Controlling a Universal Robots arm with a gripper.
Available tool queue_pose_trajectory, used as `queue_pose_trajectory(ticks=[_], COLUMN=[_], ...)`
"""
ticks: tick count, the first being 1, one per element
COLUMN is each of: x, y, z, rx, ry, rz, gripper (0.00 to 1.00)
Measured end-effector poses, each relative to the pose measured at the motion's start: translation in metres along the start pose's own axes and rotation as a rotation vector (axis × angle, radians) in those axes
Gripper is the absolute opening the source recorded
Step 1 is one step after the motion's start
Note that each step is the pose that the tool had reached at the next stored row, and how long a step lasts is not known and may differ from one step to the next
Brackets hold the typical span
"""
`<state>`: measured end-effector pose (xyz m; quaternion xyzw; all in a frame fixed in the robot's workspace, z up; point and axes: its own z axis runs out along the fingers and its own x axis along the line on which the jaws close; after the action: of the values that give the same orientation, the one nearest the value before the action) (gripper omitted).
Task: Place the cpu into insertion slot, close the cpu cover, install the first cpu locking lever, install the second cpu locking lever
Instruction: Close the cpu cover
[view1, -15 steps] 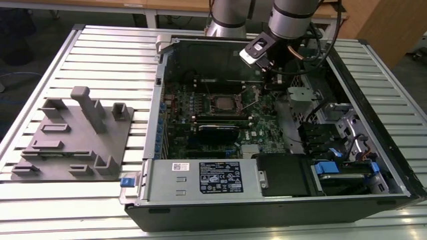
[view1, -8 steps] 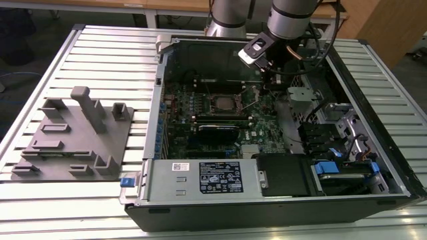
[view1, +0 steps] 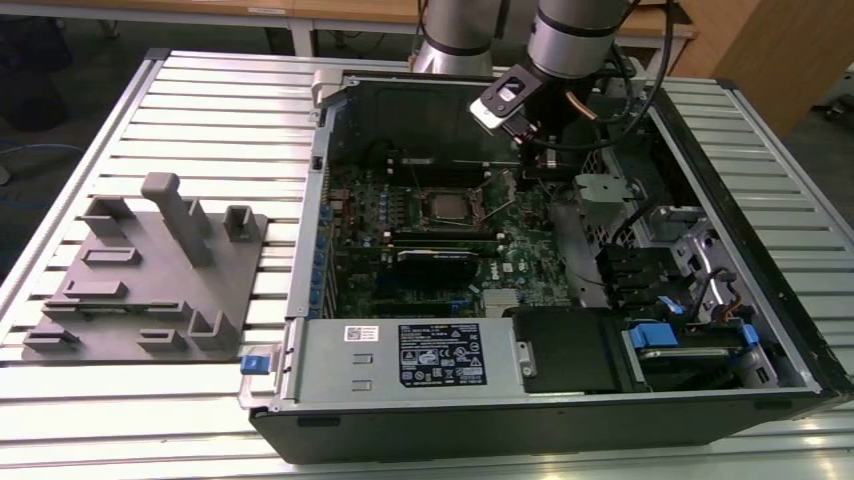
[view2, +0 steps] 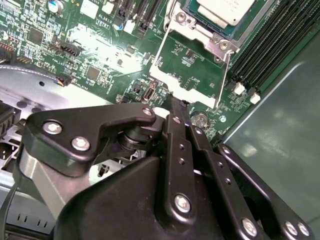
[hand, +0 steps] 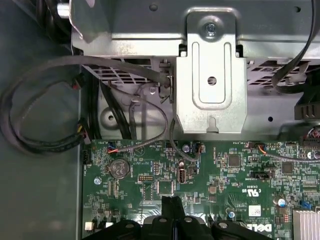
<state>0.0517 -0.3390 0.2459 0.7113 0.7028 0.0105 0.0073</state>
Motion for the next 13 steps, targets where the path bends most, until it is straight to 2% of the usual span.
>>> queue_pose_trajectory(ticks=[3,5,9,13], x=[-0.0001,0.0002,-0.0003,-0.0003], y=[-0.0039,-0.0093,-0.0213,-0.0248], z=[-0.0002,0.0002,-0.0005,-0.0005], rx=[-0.0010,-0.0019,-0.0093,-0.0110], ry=[-0.0003,0.0026,0.0013,0.0016], rz=[0.000,0.000,0.000,0.000], gripper=[0.10,0.10,0.10,0.10])
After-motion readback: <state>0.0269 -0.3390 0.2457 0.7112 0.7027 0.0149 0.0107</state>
